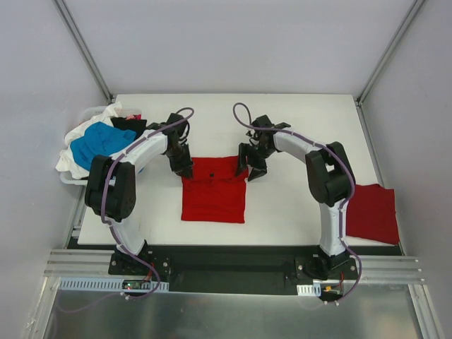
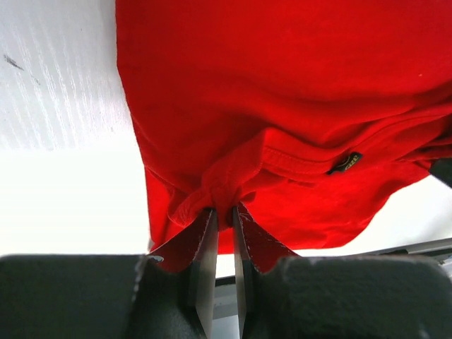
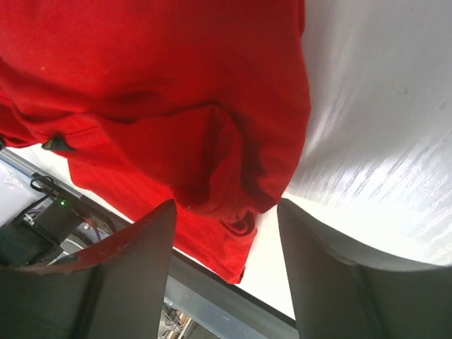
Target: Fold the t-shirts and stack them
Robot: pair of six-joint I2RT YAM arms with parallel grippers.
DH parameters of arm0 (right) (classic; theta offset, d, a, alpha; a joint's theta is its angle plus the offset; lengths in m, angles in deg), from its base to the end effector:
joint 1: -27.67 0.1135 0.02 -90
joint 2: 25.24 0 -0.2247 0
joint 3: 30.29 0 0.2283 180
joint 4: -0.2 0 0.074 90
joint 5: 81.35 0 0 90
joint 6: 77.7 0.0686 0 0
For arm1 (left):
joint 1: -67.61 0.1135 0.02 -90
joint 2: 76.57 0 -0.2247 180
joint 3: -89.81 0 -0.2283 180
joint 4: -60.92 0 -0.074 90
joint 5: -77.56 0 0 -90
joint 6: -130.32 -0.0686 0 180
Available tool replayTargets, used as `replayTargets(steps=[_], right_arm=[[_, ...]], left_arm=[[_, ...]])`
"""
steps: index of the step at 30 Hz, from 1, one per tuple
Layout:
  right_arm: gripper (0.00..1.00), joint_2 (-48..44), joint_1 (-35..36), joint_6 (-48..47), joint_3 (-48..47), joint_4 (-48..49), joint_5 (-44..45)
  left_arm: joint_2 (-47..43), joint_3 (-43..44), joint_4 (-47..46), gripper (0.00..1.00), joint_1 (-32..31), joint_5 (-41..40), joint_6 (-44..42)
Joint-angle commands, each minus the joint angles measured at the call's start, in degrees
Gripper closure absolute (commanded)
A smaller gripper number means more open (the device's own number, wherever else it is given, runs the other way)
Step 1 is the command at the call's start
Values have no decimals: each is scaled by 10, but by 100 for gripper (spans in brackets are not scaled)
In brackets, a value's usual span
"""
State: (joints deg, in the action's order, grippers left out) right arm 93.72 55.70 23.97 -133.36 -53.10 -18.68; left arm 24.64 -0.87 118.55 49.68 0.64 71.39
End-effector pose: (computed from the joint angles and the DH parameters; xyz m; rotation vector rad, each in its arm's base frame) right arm 0.3350 0.2140 0.1215 -0.5311 2.8011 0.8289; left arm 0.3152 -0.1183 0.1550 -0.2690 2.8543 -0.5137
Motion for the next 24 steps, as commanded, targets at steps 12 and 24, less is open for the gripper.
replayTargets(steps=[12,24], right_arm=[[99,34,0,15,-91,7,20],[99,-55,-2,32,-124,-31,36]], left_arm=[[-23,-7,-3,87,0,8,-17],[-21,107,38,87,3,3,-29]])
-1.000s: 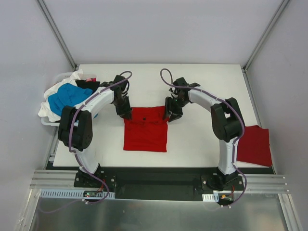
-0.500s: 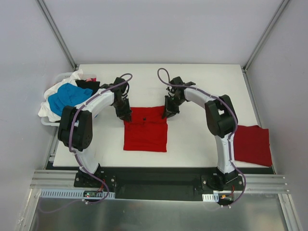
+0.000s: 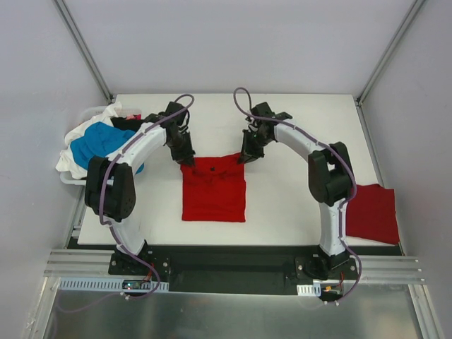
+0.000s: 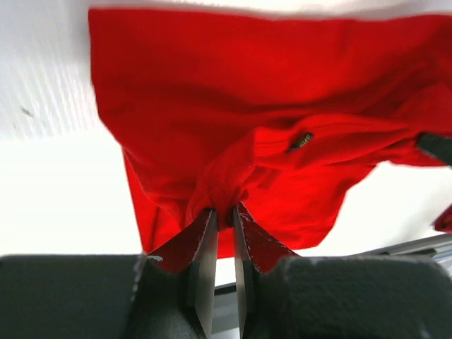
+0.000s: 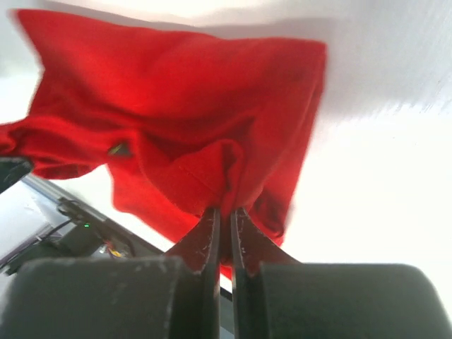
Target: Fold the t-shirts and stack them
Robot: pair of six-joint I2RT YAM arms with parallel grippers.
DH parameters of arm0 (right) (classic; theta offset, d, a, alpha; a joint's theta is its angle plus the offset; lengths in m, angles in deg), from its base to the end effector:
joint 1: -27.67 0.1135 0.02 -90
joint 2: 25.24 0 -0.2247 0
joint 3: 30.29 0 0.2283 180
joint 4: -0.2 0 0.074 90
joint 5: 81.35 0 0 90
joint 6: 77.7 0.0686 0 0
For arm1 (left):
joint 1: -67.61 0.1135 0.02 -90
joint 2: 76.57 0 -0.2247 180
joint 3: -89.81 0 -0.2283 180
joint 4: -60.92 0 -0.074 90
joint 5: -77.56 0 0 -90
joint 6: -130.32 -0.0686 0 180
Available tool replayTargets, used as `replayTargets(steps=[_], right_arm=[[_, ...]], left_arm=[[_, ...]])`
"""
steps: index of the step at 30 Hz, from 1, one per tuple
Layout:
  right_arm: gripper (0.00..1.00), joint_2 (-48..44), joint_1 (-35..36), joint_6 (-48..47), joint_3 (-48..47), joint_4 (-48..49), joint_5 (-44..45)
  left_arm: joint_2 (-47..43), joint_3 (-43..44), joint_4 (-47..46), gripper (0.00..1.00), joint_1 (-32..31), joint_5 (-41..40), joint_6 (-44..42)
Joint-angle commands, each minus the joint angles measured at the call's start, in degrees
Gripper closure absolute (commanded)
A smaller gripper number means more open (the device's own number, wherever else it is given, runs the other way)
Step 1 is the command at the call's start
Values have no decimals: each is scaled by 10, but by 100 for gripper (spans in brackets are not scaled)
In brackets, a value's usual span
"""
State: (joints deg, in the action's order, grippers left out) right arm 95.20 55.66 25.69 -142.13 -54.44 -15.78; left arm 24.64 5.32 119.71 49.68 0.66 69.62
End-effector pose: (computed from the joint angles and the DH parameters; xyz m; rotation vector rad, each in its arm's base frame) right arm 0.3585 0.2226 0.1512 -0.4897 2.7086 0.7877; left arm 0.3296 -0.1230 0.1842 -0.2030 2.7674 -0.5434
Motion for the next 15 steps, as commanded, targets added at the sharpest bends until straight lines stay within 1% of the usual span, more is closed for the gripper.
replayTargets(steps=[1,6,9,13,15], right_arm=[[99,-76,0,16,-36,-18,7],[99,-101,4,20,-44,-35,2],[99,-130,18,18,-30,-44,4],[99,-175,41,21,20,-44,11],[99,-204,57,23,62,-38,17]], left_arm=[[-23,52,32,87,3,1,-11],[-46,52,50,87,3,-6,-13],[-69,36,57,87,3,-9,-13],[-102,-4,60,87,3,-11,-7],[-123,-20,61,87,2,-9,-4]])
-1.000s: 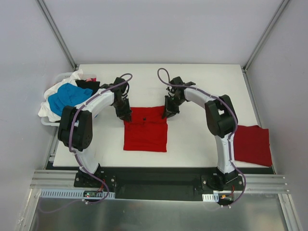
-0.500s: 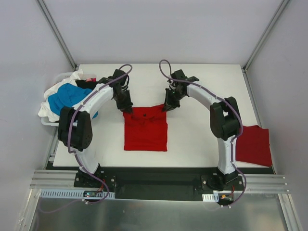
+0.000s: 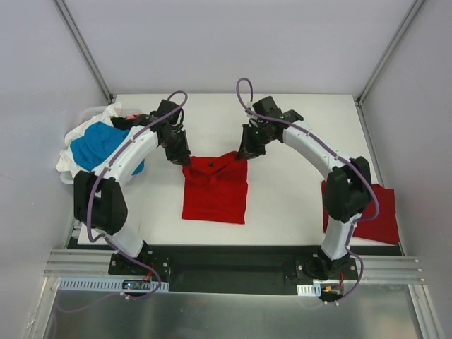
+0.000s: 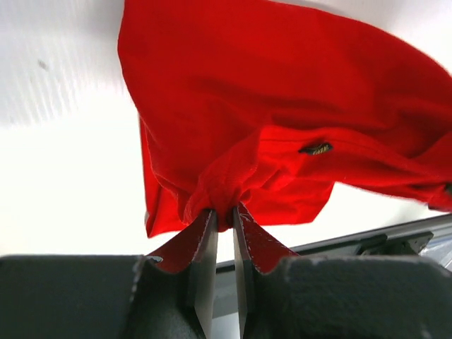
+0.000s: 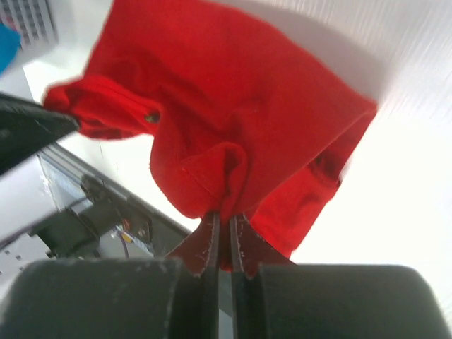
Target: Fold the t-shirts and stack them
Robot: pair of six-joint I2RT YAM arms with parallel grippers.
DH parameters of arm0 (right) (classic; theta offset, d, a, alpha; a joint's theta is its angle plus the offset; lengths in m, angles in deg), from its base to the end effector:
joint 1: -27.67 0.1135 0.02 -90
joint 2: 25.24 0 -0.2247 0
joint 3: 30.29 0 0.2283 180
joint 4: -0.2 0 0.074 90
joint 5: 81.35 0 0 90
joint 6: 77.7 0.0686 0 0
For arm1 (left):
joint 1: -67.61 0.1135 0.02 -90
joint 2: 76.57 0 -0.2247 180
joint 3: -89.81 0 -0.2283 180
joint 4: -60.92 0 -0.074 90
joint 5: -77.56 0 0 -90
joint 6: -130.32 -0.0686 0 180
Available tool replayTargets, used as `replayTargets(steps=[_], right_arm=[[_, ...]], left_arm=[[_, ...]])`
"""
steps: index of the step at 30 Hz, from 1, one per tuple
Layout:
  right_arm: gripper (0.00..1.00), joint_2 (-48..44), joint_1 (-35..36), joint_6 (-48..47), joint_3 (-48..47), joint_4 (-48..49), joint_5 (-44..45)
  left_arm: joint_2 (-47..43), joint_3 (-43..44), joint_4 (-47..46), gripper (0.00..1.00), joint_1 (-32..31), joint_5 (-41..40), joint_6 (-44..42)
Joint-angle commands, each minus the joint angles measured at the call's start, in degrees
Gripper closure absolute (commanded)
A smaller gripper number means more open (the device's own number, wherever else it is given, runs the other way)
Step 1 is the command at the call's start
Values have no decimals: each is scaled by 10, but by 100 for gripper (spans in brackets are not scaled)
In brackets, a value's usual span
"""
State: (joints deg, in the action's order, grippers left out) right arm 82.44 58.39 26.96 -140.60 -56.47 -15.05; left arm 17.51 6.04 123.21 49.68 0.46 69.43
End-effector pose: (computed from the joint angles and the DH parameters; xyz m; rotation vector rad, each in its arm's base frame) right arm 0.3269 0.2263 0.2273 -0.5380 2.5473 0.8280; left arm 0.3133 -0.1175 0.2240 -0.1818 2.6914 -0.5664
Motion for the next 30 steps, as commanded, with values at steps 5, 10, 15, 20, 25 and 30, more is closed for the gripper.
replayTargets(steps=[5,10,15,20,25,30], right_arm=[[99,-129,63,15,140,-9,22],[99,-173,88,23,223,-1,26],[99,-202,103,25,268,0,33],[99,-213,114,27,289,-1,37],[99,-208,128,24,299,-2,36],[99,-194,138,13,317,-5,32]], left_arm=[[-97,-76,28,87,2,2,7],[-137,-123,31,87,-8,5,25],[-166,-170,31,86,-30,-4,41],[-186,-196,31,87,-52,-16,56],[-196,-214,31,87,-59,-18,63],[-200,-231,30,87,-60,-20,62]])
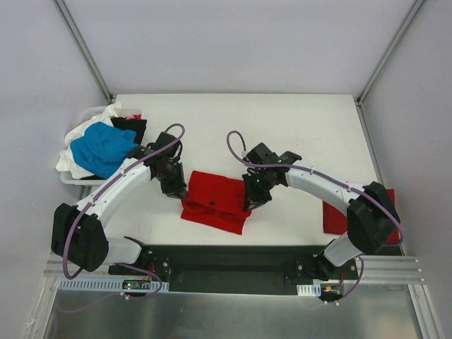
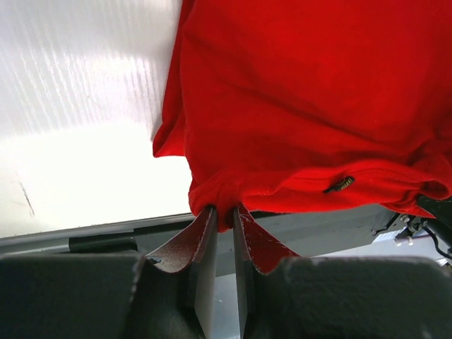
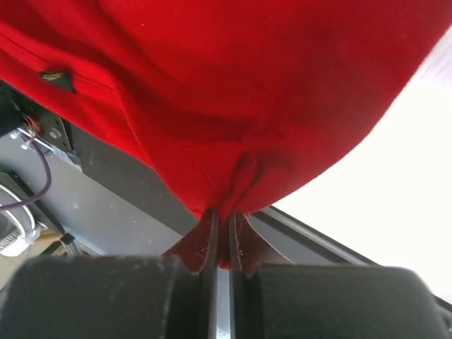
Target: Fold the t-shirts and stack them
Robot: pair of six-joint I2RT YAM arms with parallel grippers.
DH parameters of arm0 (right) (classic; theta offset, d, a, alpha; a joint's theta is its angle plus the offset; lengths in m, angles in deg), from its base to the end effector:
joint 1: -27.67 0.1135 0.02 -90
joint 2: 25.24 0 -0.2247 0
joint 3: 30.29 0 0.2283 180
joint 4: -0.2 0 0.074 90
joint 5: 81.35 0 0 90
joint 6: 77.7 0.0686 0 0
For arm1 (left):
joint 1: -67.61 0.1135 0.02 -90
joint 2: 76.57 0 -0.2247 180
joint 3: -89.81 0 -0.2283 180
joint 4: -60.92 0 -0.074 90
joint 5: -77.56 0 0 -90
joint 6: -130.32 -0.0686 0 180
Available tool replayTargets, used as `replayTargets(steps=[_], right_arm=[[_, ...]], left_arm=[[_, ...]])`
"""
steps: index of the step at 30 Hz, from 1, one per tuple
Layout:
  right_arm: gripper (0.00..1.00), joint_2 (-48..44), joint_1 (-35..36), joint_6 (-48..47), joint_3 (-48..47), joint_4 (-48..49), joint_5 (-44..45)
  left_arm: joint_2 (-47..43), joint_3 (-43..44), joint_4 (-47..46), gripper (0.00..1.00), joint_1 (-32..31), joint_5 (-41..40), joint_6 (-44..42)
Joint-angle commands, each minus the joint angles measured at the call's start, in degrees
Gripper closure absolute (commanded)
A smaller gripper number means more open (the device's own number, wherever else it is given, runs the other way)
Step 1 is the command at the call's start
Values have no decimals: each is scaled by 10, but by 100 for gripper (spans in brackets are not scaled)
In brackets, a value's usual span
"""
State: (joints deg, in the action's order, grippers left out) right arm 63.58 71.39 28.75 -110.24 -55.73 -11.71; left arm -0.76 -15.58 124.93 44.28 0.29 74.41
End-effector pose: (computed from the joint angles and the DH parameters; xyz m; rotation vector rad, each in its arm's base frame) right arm 0.2002 0.2245 0.1778 -0.7804 2.7337 0.7597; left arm 0.2256 -0.1138 0.1986 -0.1950 2.8063 -0.5720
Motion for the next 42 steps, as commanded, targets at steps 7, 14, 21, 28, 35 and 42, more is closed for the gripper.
replayTargets(steps=[7,14,21,28,35,42], right_arm=[[99,13,22,-19,25,-25,1],[100,24,52,-5,74,-6,10],[78,43,89,27,124,48,21],[29,-20,103,33,99,6,87],[44,-66,91,11,-17,-91,135],[99,-11,77,-4,-54,-78,147]], left_arm=[[-23,-49,7,87,-7,-19,15],[-21,-115,-20,87,-7,-8,17],[0,-156,-51,79,-7,-2,7],[-14,-95,-29,36,-7,-41,-15],[43,126,46,19,-14,-75,-22],[108,147,12,100,-72,-55,17]])
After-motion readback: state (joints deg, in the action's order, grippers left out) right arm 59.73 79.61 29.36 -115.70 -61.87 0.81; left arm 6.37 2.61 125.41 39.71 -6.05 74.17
